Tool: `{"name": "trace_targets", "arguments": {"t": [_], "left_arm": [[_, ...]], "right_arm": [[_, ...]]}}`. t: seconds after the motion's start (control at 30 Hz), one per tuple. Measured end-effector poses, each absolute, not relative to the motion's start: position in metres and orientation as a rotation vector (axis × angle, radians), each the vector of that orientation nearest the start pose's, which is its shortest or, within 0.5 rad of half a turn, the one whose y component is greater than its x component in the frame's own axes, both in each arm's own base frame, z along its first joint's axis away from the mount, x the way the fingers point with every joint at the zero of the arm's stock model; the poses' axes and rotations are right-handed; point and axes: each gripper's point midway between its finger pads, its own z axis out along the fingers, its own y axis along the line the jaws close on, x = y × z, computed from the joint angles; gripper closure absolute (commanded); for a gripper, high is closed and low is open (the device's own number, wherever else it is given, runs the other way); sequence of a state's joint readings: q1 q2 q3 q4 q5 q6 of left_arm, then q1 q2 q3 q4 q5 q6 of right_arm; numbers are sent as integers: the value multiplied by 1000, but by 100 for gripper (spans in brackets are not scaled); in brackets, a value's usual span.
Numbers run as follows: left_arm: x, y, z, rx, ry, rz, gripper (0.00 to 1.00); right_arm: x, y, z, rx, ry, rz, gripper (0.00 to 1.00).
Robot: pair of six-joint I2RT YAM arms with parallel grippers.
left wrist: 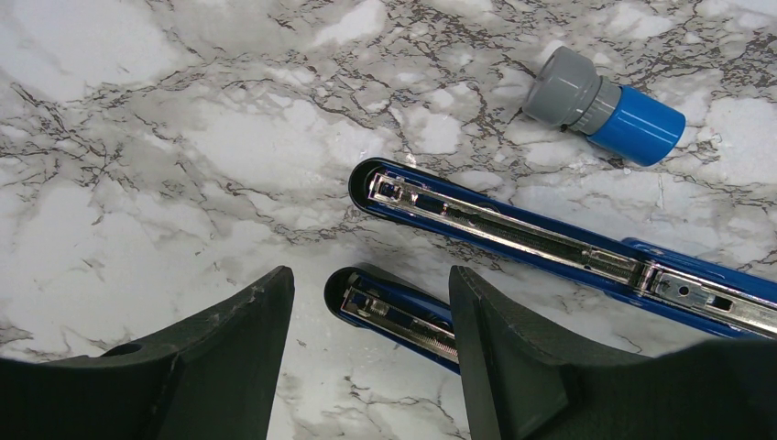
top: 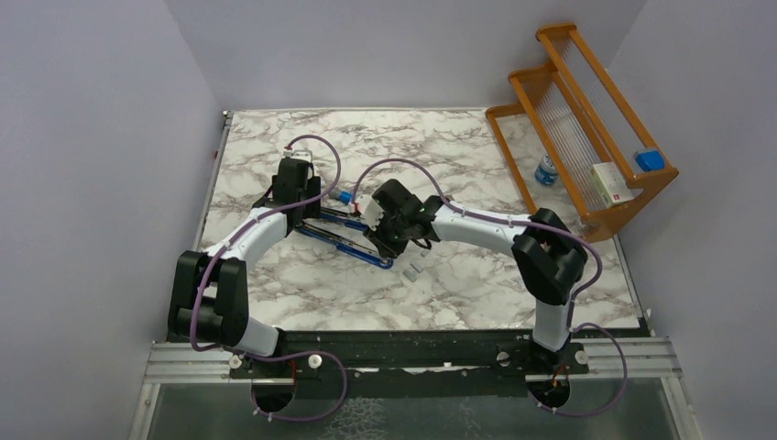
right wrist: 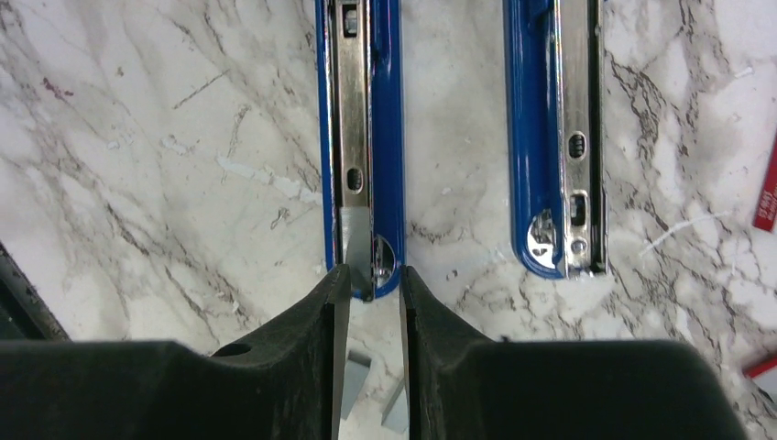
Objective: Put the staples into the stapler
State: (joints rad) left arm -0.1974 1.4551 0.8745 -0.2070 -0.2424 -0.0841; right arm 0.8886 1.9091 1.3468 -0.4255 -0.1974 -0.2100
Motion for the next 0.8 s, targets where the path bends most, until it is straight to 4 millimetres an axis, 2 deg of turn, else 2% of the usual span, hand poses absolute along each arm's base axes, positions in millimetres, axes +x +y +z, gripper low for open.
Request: {"name": "trace_targets", "arguments": {"t": [0.1, 0.2, 0.3, 0.4, 0.53, 0.6, 0.8], "left_arm": [[371, -35, 88, 15, 2334, 147, 34], [371, -35, 88, 19, 2334, 148, 34], [371, -35, 89, 20, 2333, 147, 34], [371, -35, 93, 18, 2323, 144, 35], [372, -37, 99, 18, 2307, 124, 36], [372, -40, 102, 20, 2299, 106, 37], [372, -43, 105, 25, 2292, 81, 40]], "right_arm": [[259, 360, 67, -1409, 2161, 517, 70], [253, 352, 90, -1339, 2091, 542, 69], [244, 338, 105, -1247, 2017, 564, 68], [236, 325, 95, -1166, 2005, 580, 68], [220, 299, 58, -1071, 2068, 574, 67], [215, 290, 47, -1033, 2090, 569, 65], [212, 286, 46, -935, 2061, 606, 61]]}}
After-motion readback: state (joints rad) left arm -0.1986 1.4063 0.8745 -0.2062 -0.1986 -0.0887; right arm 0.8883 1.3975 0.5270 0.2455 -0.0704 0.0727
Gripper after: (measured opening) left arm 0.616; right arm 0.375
